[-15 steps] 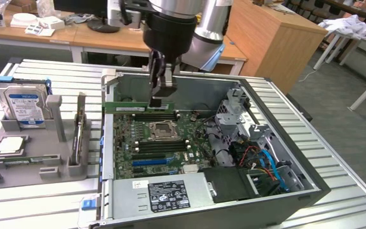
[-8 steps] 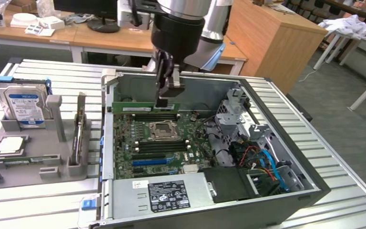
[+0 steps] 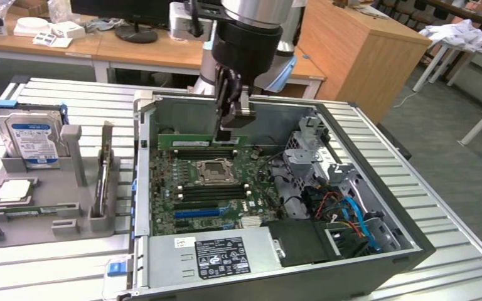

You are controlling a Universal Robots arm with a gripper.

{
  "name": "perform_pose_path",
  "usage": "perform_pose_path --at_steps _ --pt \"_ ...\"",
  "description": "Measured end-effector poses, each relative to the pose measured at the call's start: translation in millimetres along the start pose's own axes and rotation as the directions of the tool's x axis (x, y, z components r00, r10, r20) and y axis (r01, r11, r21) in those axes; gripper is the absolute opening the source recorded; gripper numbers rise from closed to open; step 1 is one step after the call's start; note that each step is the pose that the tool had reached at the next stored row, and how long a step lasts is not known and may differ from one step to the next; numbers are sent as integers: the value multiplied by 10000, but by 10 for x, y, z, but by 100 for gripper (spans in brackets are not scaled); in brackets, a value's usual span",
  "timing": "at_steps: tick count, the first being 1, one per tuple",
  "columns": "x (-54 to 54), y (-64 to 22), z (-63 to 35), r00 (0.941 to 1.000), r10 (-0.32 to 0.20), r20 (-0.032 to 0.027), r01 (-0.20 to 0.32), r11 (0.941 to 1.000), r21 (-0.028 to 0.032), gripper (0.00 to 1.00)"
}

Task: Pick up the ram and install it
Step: 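Pick up the ram and move it above insertion slot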

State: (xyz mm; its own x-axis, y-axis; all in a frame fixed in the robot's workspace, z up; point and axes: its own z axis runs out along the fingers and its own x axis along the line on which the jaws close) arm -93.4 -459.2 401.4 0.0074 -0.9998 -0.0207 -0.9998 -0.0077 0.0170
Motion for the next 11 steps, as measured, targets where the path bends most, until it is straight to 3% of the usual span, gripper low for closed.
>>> perform_pose_path --at_steps 11 --pt "2 -194 -3 10000 1 0 -1 10000 0 12"
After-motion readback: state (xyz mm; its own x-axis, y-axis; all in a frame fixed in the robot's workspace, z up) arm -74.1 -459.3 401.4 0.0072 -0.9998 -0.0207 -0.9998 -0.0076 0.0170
